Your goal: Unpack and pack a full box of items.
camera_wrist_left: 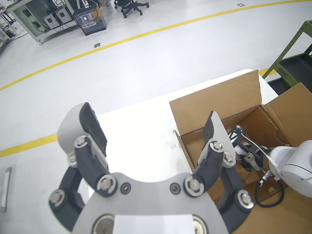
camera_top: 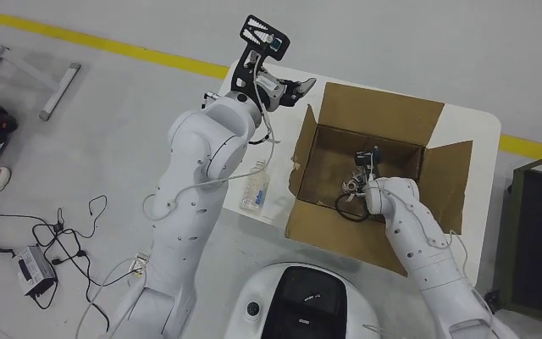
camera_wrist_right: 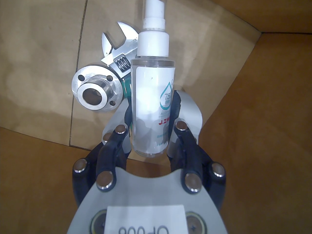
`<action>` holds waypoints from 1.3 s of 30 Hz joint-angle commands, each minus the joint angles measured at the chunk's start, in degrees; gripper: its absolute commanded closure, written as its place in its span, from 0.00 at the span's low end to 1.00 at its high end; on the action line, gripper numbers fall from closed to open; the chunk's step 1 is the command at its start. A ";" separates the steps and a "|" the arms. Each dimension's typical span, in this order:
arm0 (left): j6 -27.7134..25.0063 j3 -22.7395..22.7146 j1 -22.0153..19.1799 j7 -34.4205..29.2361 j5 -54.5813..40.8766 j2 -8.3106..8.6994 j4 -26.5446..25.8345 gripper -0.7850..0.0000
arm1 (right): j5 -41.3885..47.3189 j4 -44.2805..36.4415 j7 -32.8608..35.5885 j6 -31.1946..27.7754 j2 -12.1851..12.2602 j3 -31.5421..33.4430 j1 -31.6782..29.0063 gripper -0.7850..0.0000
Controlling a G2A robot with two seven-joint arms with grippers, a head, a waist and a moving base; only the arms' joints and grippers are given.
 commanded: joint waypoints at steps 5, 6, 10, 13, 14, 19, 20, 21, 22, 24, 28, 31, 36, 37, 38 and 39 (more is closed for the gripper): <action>0.00 0.00 0.00 0.00 0.00 0.00 0.00 0.00 | -0.22 -0.31 -0.72 0.55 -0.23 0.38 0.00 1.00; 0.00 0.00 0.00 0.00 0.00 0.00 0.00 0.00 | -0.05 -0.90 -1.04 0.79 -0.24 0.69 -0.13 1.00; 0.00 0.00 0.00 0.00 0.00 0.00 0.00 0.00 | -0.41 -4.95 -1.53 0.91 -0.01 2.19 -1.22 1.00; 0.00 0.00 0.00 0.00 0.00 0.00 0.00 0.00 | -1.20 -8.91 -1.26 0.93 0.33 3.68 -2.67 1.00; 0.00 0.00 0.00 0.00 0.00 0.00 0.00 0.00 | -1.21 -10.51 -1.28 0.82 0.43 4.23 -3.19 1.00; 0.00 0.00 0.00 0.00 0.00 0.00 0.00 0.00 | -2.21 -18.32 -0.54 0.50 1.02 7.13 -6.28 1.00; 0.00 0.00 0.00 0.00 0.00 0.00 0.00 0.00 | -2.18 -19.78 -0.29 0.40 1.13 7.75 -6.89 1.00; 0.00 0.00 0.00 0.00 0.00 0.00 0.00 0.00 | -1.92 -21.36 -0.13 0.37 1.22 8.48 -7.47 1.00; 0.00 0.00 0.00 0.00 0.00 0.00 0.00 0.00 | -1.24 -22.87 0.03 0.43 1.29 9.31 -8.05 1.00; 0.00 0.00 0.00 0.00 0.00 0.00 0.00 0.00 | -0.04 -25.27 0.40 0.35 1.45 10.99 -9.12 1.00; 0.00 0.00 0.00 0.00 0.00 0.00 0.00 0.00 | 0.59 -29.28 0.68 0.12 1.73 13.30 -10.96 1.00; 0.00 0.00 0.00 0.00 0.00 0.00 0.00 0.00 | 0.77 -31.45 0.82 0.07 1.85 14.42 -11.96 1.00; 0.00 0.00 0.00 0.00 0.00 0.00 0.00 0.00 | 3.63 -35.64 -0.91 0.79 1.87 16.68 -13.65 1.00; 0.00 0.00 0.00 0.00 0.00 0.00 0.00 0.00 | 4.41 -36.55 -1.60 0.87 1.87 17.21 -14.10 1.00; 0.00 0.00 0.00 0.00 0.00 0.00 0.00 0.00 | 5.69 -37.42 -2.34 0.98 1.86 17.79 -14.66 1.00; 0.00 0.00 0.00 0.00 0.00 0.00 0.00 0.00 | 7.10 -38.30 -3.13 1.13 1.84 18.53 -15.17 1.00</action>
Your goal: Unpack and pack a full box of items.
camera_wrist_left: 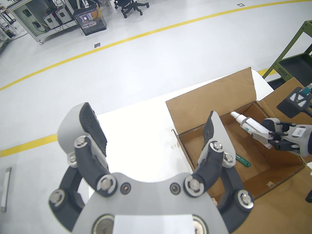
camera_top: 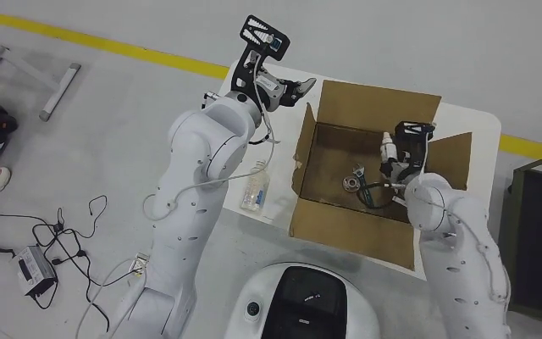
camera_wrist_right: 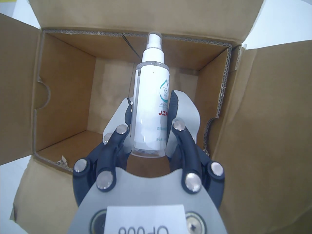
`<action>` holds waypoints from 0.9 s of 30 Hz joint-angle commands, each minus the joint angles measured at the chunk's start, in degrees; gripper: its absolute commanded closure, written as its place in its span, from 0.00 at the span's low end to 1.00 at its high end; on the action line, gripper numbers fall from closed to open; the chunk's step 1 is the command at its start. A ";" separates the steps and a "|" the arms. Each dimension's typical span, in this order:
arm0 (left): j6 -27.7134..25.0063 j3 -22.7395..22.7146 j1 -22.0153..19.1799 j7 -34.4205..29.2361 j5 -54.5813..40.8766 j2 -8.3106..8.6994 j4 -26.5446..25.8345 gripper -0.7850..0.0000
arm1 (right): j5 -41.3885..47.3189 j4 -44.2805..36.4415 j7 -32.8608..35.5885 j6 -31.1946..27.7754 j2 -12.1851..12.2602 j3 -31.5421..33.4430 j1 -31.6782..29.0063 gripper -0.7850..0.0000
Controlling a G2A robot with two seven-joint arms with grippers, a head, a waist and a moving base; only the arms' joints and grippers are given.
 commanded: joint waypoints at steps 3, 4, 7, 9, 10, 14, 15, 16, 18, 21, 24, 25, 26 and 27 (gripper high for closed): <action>0.00 0.00 0.00 0.00 0.00 0.00 0.00 0.00 | 5.37 -2.97 -3.58 0.02 -0.02 2.87 -2.09 1.00; 0.00 0.00 0.00 0.00 0.00 0.00 0.00 0.00 | 6.65 -3.57 -4.42 -0.21 0.00 3.61 -2.74 1.00; 0.00 0.00 0.00 0.00 0.00 0.00 0.00 0.00 | 10.94 -5.24 -7.28 -0.96 0.02 5.86 -4.61 1.00; 0.00 0.00 0.00 0.00 0.00 0.00 0.00 0.00 | 13.76 -6.09 -9.44 -1.66 0.05 7.42 -5.92 1.00; 0.00 0.00 0.00 0.00 0.00 0.00 0.00 0.00 | 15.58 -6.60 -10.46 -2.51 0.04 7.96 -6.61 1.00; 0.00 0.00 0.00 0.00 0.00 0.00 0.00 0.00 | 21.21 -8.01 -14.33 -4.73 0.11 10.70 -9.23 1.00; 0.00 0.00 0.00 0.00 0.00 0.00 0.00 0.00 | 22.09 -8.30 -14.80 -5.30 0.15 11.12 -9.78 1.00; 0.00 0.00 0.00 0.00 0.00 0.00 0.00 0.00 | 23.10 -8.62 -15.29 -5.72 0.18 11.55 -10.19 1.00; 0.00 0.00 0.00 0.00 0.00 0.00 0.00 0.00 | 25.16 -9.04 -16.12 -6.67 0.24 12.37 -10.85 1.00; 0.00 0.00 0.00 0.00 0.00 0.00 0.00 0.00 | 27.84 -9.14 -17.03 -7.74 0.33 13.36 -11.43 1.00; 0.00 0.00 0.00 0.00 0.00 0.00 0.00 0.00 | 29.51 -8.95 -17.52 -8.41 0.46 13.92 -11.56 1.00; 0.00 0.00 0.00 0.00 0.00 0.00 0.00 0.00 | 30.08 -8.81 -17.59 -8.56 0.50 14.07 -11.52 1.00; 0.00 0.00 0.00 0.00 0.00 0.00 0.00 0.00 | 30.50 -8.66 -17.56 -8.62 0.55 14.18 -11.43 1.00; 0.00 0.00 0.00 0.00 0.00 0.00 0.00 0.00 | 30.50 -8.66 -17.56 -8.62 0.55 14.18 -11.43 1.00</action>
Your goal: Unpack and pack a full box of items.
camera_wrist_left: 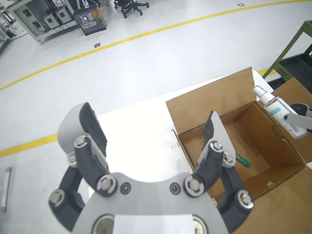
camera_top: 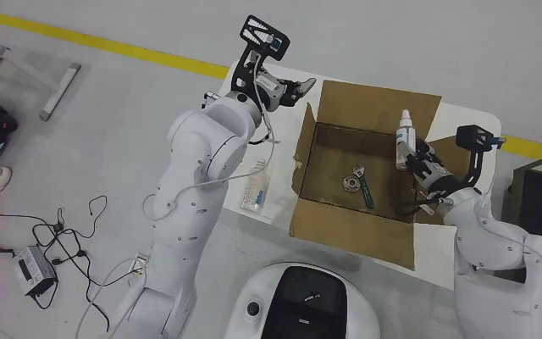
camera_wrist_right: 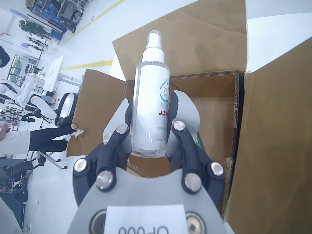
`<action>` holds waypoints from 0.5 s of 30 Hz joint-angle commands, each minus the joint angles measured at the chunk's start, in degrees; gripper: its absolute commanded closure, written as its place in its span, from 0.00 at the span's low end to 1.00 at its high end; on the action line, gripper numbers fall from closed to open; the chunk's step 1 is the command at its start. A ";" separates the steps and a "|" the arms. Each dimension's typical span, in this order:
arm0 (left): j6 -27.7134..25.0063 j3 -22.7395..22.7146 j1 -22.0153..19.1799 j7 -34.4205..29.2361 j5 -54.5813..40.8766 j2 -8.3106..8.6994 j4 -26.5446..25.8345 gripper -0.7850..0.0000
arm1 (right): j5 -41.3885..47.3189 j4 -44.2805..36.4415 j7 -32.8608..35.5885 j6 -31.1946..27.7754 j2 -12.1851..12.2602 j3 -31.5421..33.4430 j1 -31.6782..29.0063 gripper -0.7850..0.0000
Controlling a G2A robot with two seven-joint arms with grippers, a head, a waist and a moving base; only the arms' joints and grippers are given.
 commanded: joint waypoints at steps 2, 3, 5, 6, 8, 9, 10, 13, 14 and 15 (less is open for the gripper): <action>0.00 0.00 0.00 0.00 0.00 0.00 0.00 0.00 | 0.06 0.03 0.03 0.01 0.01 0.01 0.03 1.00; 0.00 0.00 0.00 0.00 0.00 0.00 0.00 0.00 | 0.06 0.03 0.03 0.01 0.01 0.01 0.03 1.00; 0.00 0.00 0.00 0.00 0.00 0.00 0.00 0.00 | 0.06 0.03 0.03 0.01 0.01 0.01 0.03 1.00; 0.00 0.00 0.00 0.00 0.00 0.00 0.00 0.00 | 0.06 0.03 0.03 0.01 0.01 0.01 0.03 1.00; 0.00 0.00 0.00 0.00 0.00 0.00 0.00 0.00 | 0.06 0.03 0.03 0.01 0.01 0.01 0.03 1.00; 0.00 0.00 0.00 0.00 0.00 0.00 0.00 0.00 | 0.06 0.03 0.03 0.01 0.01 0.01 0.03 1.00; 0.00 0.00 0.00 0.00 0.00 0.00 0.00 0.00 | 0.06 0.03 0.03 0.01 0.01 0.01 0.03 1.00; 0.00 0.00 0.00 0.00 0.00 0.00 0.00 0.00 | 0.69 0.01 -1.89 -0.43 0.00 0.08 -0.69 1.00; 0.00 0.00 0.00 0.00 0.00 0.00 0.00 0.00 | 0.81 -0.26 -2.78 -0.48 0.03 0.30 -0.99 1.00; 0.00 0.00 0.00 0.00 0.00 0.00 0.00 0.00 | 1.03 -0.70 -3.67 -0.60 0.05 0.56 -1.33 1.00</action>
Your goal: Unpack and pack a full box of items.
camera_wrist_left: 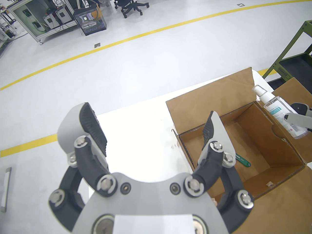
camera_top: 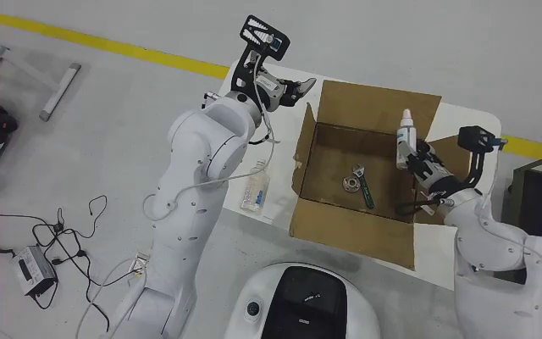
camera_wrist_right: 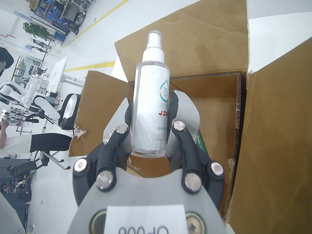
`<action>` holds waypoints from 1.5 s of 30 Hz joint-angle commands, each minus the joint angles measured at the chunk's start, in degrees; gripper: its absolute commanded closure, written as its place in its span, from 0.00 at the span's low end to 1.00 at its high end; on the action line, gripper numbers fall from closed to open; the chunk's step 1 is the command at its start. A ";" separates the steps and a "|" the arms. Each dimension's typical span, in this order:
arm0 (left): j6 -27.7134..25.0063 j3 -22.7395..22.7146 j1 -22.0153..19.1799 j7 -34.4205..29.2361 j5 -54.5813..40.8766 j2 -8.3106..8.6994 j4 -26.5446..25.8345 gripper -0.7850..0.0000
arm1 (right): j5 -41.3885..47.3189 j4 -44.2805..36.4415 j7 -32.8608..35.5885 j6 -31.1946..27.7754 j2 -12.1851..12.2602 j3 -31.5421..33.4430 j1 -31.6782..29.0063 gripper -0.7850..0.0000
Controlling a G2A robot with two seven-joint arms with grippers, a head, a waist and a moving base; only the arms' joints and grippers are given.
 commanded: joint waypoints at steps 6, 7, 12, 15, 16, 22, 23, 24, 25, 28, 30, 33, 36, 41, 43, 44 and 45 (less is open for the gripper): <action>0.00 0.00 0.00 0.00 0.00 0.00 0.00 0.00 | 1.89 -3.62 -4.55 -1.16 0.22 2.25 -2.93 1.00; 0.00 0.00 0.00 0.00 0.00 0.00 0.00 0.00 | 2.42 -4.21 -5.04 -1.37 0.25 2.69 -3.51 1.00; 0.00 0.00 0.00 0.00 0.00 0.00 0.00 0.00 | 5.63 -8.00 -7.76 -2.26 0.38 6.13 -6.97 1.00; 0.00 0.00 0.00 0.00 0.00 0.00 0.00 0.00 | 8.20 -9.77 -9.16 -3.15 0.45 8.62 -9.14 1.00; 0.00 0.00 0.00 0.00 0.00 0.00 0.00 0.00 | 8.86 -10.21 -9.28 -3.49 0.49 9.41 -9.88 1.00; 0.00 0.00 0.00 0.00 0.00 0.00 0.00 0.00 | 12.55 -12.28 -10.90 -4.85 0.61 14.13 -14.32 1.00; 0.00 0.00 0.00 0.00 0.00 0.00 0.00 0.00 | 13.20 -12.38 -11.08 -4.94 0.62 14.93 -15.18 1.00; 0.00 0.00 0.00 0.00 0.00 0.00 0.00 0.00 | 13.84 -12.41 -11.33 -4.94 0.62 15.78 -16.03 1.00; 0.00 0.00 0.00 0.00 0.00 0.00 0.00 0.00 | 15.55 -12.27 -11.74 -4.69 0.56 16.57 -16.86 1.00; 0.00 0.00 0.00 0.00 0.00 0.00 0.00 0.00 | 19.51 -12.28 -12.38 -5.37 0.48 19.25 -19.26 1.00; 0.00 0.00 0.00 0.00 0.00 0.00 0.00 0.00 | 21.43 -12.17 -12.92 -6.13 0.44 20.75 -20.62 1.00; 0.00 0.00 0.00 0.00 0.00 0.00 0.00 0.00 | 23.17 -12.33 -13.66 -7.02 0.41 22.96 -22.60 1.00; 0.00 0.00 0.00 0.00 0.00 0.00 0.00 0.00 | 25.33 -12.34 -14.41 -7.97 0.32 24.96 -24.56 1.00; 0.00 0.00 0.00 0.00 0.00 0.00 0.00 0.00 | 26.91 -11.95 -14.48 -9.23 0.24 28.16 -28.08 1.00; 0.00 0.00 0.00 0.00 0.00 0.00 0.00 0.00 | 27.34 -11.53 -14.61 -9.55 0.18 29.25 -29.44 1.00; 0.00 0.00 0.00 0.00 0.00 0.00 0.00 0.00 | 28.15 -11.36 -14.72 -9.95 0.13 29.67 -30.05 1.00; 0.00 0.00 0.00 0.00 0.00 0.00 0.00 0.00 | 27.76 -10.99 -14.62 -10.15 0.11 30.35 -30.90 1.00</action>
